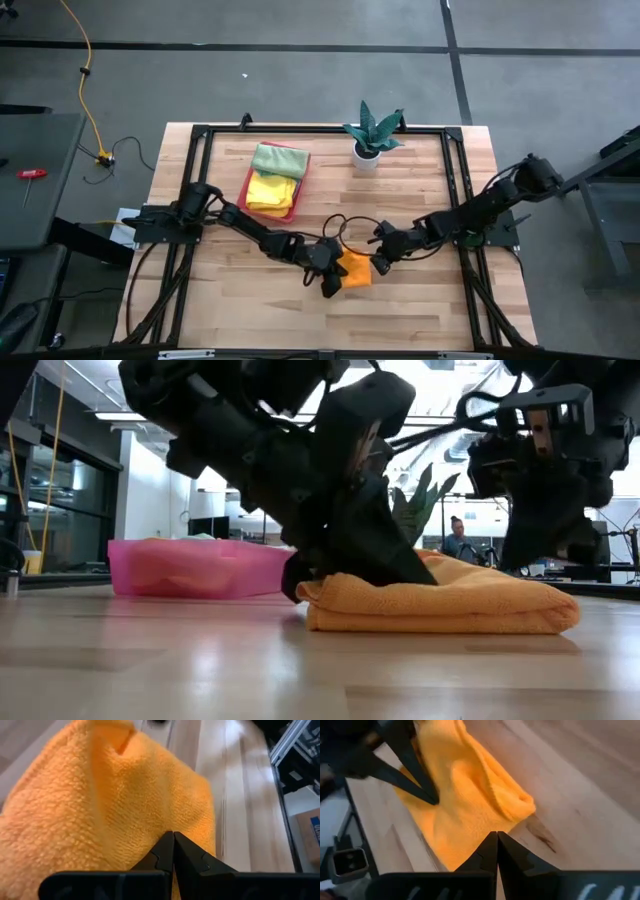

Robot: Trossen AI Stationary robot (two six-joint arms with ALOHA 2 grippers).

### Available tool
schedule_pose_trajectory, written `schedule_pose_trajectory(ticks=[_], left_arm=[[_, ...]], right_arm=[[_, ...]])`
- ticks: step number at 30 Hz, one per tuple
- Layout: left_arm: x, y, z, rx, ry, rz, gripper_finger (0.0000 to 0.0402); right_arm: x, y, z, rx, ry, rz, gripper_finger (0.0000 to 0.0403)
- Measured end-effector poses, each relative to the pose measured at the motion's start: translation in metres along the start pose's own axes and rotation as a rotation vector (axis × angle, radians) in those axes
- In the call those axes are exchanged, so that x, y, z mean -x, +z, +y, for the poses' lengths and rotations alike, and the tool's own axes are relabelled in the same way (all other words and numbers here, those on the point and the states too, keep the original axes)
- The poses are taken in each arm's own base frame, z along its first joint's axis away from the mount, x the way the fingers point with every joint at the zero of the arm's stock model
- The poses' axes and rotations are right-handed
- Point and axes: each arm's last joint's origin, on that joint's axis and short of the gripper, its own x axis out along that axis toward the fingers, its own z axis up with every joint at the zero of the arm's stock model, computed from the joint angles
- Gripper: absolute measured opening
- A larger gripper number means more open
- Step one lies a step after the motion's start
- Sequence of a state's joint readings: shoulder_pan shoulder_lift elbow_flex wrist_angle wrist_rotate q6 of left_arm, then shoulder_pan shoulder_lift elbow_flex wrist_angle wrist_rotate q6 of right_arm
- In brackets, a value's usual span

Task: Fold microfiber towels
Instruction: Fold the orange microfiber towel

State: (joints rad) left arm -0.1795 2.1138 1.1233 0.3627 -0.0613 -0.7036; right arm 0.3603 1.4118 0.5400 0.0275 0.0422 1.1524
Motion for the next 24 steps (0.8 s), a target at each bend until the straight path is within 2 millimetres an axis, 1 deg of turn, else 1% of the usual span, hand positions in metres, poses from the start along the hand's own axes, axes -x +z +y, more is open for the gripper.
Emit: schedule_pose_trajectory(ticks=[2,7,12,19,24], left_arm=[[-0.002,-0.001,0.001,0.000,0.002,0.003,0.0000],[-0.004,-0.004,0.003,-0.004,0.018,0.011,0.0000],[-0.004,-0.005,0.004,-0.012,0.023,0.018,0.0000],[-0.004,-0.008,0.002,-0.041,0.024,0.033,0.0000],[-0.003,-0.010,0.001,-0.054,0.027,0.038,0.0000]], right_arm=[[-0.005,-0.001,-0.001,0.000,-0.003,0.015,0.0000],[-0.016,-0.001,0.002,-0.004,0.051,0.018,0.0000],[-0.024,0.000,-0.004,-0.051,0.003,-0.004,0.0000],[-0.025,0.015,-0.014,-0.114,-0.075,-0.121,0.0000],[-0.023,0.032,-0.024,-0.176,-0.142,-0.252,0.0000]])
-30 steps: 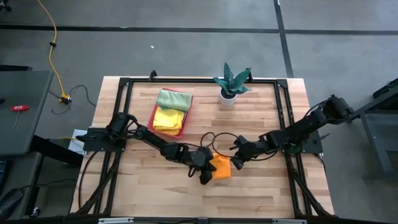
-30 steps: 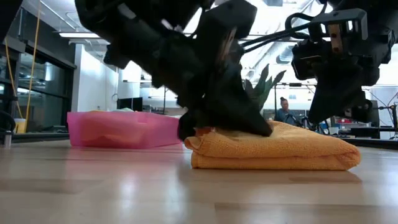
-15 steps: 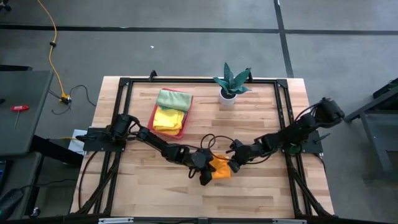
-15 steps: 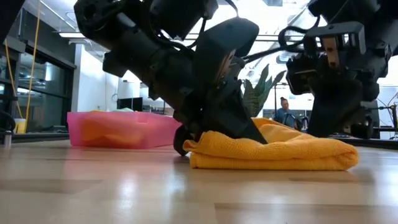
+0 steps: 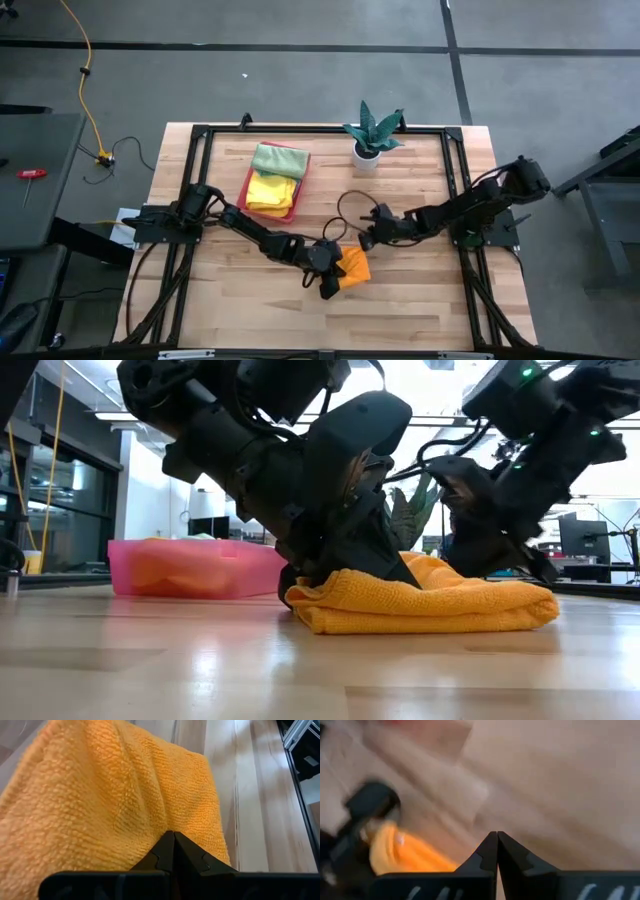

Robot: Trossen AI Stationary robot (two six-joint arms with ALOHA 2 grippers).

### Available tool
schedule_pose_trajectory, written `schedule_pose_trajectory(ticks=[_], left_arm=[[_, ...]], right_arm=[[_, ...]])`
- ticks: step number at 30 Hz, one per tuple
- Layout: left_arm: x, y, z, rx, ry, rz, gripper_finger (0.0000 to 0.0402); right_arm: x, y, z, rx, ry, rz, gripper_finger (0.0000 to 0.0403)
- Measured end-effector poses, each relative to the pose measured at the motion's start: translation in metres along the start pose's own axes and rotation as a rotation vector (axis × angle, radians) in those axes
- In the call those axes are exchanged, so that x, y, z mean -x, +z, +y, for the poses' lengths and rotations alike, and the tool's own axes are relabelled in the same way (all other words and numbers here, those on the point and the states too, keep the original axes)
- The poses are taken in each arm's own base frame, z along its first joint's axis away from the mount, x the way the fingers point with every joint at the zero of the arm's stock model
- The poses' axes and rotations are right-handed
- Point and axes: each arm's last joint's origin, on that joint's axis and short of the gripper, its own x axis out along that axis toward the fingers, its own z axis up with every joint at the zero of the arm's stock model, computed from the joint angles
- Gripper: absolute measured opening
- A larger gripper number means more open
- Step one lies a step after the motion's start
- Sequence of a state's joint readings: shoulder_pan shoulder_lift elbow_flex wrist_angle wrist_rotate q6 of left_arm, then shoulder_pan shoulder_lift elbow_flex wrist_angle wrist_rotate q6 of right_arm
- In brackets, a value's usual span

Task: Fold microfiber towels
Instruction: Fold the orange microfiber towel

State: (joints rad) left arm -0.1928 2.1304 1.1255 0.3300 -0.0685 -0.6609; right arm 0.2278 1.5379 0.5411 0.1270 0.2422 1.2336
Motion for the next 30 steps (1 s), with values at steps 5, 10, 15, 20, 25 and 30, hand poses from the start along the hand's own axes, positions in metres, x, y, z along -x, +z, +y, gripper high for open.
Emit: schedule_pose_trajectory(ticks=[5,10,15,20,25,30], left_arm=[[0.000,-0.002,-0.002,-0.007,0.004,0.008,0.0000],[0.001,-0.006,-0.003,-0.060,-0.014,0.047,0.0000],[0.001,-0.008,-0.005,-0.085,-0.020,0.057,0.0000],[0.001,-0.008,-0.005,-0.085,-0.022,0.055,0.0000],[0.001,-0.008,-0.005,-0.085,-0.021,0.055,0.0000],[0.001,-0.008,-0.005,-0.085,-0.021,0.054,0.0000]], right_arm=[[0.003,0.014,0.001,-0.004,0.020,-0.047,0.0000],[0.016,0.009,0.006,0.104,0.116,0.132,0.0000],[0.017,-0.009,0.010,0.201,0.196,0.340,0.0000],[0.005,-0.017,0.008,0.183,0.164,0.327,0.0000],[-0.005,-0.015,0.007,0.162,0.165,0.269,0.0000],[-0.010,-0.004,0.003,0.118,0.111,0.149,0.0000]])
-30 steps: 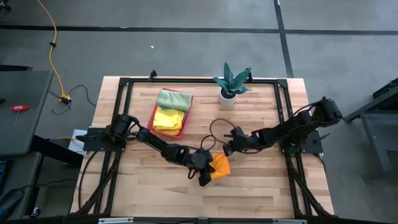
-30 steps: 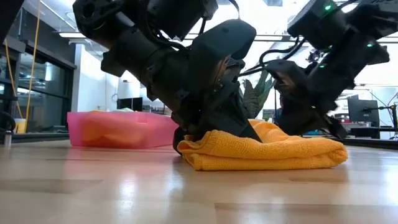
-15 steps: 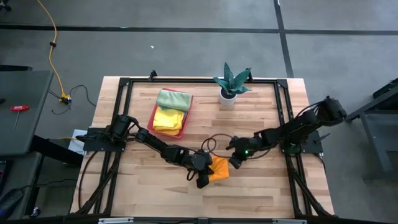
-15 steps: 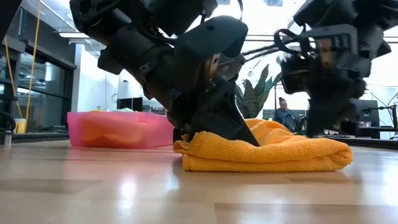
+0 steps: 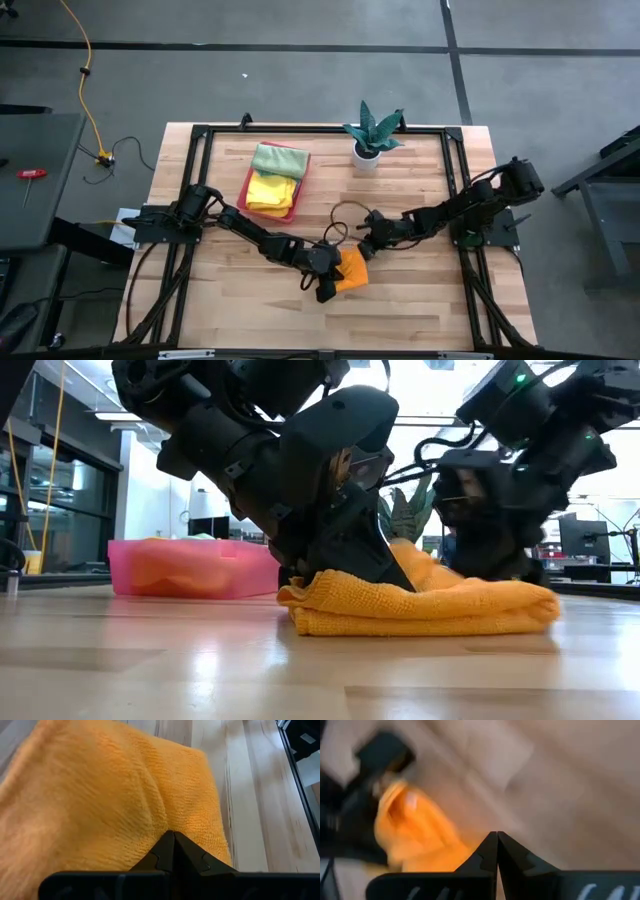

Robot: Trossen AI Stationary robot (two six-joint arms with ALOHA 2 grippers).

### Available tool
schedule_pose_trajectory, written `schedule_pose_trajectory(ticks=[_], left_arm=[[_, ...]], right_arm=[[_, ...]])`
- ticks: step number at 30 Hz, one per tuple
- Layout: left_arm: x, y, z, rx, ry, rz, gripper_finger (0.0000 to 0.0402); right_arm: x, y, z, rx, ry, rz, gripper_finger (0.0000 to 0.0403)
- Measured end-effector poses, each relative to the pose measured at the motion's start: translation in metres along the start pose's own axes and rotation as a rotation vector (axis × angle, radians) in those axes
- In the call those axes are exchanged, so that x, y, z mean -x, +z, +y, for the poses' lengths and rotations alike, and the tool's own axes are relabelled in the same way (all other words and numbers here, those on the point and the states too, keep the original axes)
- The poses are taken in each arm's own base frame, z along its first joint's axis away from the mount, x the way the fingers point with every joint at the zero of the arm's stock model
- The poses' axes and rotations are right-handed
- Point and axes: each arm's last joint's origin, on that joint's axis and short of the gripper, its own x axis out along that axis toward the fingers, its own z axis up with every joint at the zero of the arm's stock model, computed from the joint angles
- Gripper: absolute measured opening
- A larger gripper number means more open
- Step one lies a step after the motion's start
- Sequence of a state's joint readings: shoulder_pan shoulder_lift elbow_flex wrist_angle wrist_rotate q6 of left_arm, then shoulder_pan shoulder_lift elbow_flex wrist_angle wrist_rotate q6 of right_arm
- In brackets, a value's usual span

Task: Fold microfiber towels
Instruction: Fold the orange microfiber towel

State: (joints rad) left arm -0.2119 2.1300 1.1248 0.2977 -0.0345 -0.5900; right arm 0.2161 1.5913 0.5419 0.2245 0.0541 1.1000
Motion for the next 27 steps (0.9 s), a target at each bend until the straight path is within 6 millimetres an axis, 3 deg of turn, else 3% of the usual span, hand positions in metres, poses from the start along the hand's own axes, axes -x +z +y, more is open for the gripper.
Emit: schedule_pose_trajectory(ticks=[5,10,15,19,27], left_arm=[[0.000,0.000,0.000,0.000,0.001,0.000,0.0000],[0.000,0.000,0.000,0.000,0.003,0.000,0.0000],[0.000,0.000,0.000,0.000,0.002,-0.001,0.0000],[0.000,0.000,0.000,-0.009,-0.001,-0.006,0.0000],[0.000,0.001,0.000,-0.018,-0.003,-0.009,0.0000]], right_arm=[[0.000,0.022,-0.003,-0.052,0.011,-0.142,0.0000],[0.008,0.034,-0.002,-0.035,0.051,-0.170,0.0000],[0.026,0.022,0.000,0.028,0.048,0.012,0.0000],[0.029,0.003,0.003,0.070,0.081,0.199,0.0000],[0.007,-0.001,0.007,0.034,0.084,0.079,0.0000]])
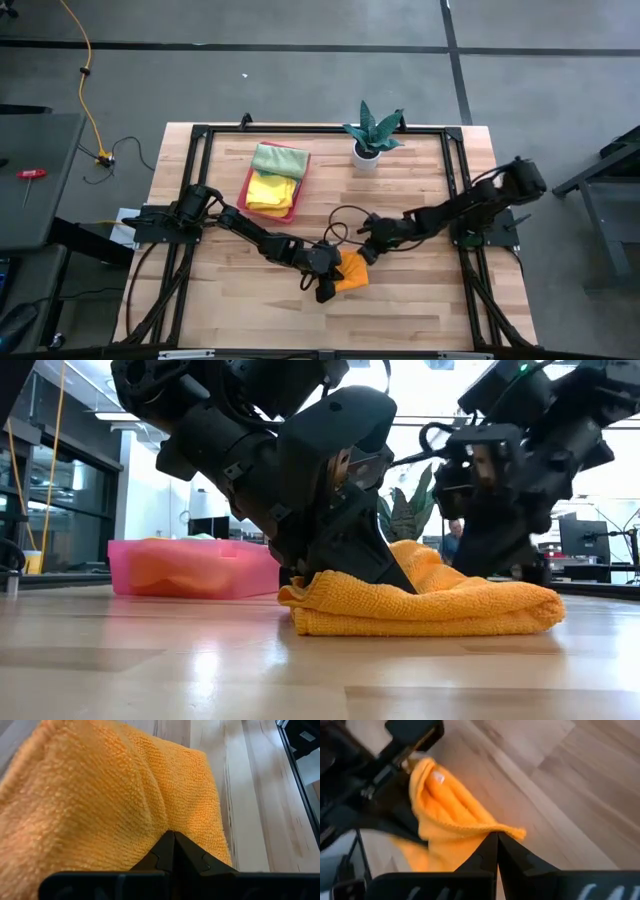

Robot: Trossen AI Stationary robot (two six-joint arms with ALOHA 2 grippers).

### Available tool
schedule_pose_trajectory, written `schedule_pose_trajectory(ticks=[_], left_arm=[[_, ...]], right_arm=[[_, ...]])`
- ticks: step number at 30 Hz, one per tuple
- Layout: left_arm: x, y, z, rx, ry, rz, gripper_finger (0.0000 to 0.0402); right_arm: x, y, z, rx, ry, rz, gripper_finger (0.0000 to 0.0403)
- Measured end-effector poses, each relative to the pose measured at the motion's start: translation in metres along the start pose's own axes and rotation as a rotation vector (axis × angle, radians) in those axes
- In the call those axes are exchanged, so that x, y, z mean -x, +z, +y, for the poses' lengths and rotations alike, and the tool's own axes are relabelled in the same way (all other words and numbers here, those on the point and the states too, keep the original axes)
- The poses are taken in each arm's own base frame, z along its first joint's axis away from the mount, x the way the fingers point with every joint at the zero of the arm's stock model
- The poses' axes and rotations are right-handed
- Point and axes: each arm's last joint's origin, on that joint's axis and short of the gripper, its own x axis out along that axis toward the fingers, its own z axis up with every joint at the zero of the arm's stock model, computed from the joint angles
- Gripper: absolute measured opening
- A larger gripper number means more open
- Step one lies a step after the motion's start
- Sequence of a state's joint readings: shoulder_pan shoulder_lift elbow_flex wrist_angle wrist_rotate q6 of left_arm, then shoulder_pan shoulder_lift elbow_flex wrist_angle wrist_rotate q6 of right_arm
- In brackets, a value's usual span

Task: Fold microfiber towels
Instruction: Fold the orange microfiber towel

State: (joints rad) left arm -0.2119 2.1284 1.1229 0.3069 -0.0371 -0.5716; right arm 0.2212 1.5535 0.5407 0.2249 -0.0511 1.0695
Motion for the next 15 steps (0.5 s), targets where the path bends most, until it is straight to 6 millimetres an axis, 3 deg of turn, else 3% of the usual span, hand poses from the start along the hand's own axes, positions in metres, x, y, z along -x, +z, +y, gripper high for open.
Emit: schedule_pose_trajectory(ticks=[7,15], left_arm=[[0.000,0.000,0.000,0.000,0.001,-0.001,0.0000],[0.000,0.000,0.000,-0.001,0.002,-0.002,0.0000]], right_arm=[[-0.019,0.008,-0.009,-0.074,-0.006,-0.100,0.0000],[-0.012,0.037,-0.012,-0.127,0.031,-0.290,0.0000]])
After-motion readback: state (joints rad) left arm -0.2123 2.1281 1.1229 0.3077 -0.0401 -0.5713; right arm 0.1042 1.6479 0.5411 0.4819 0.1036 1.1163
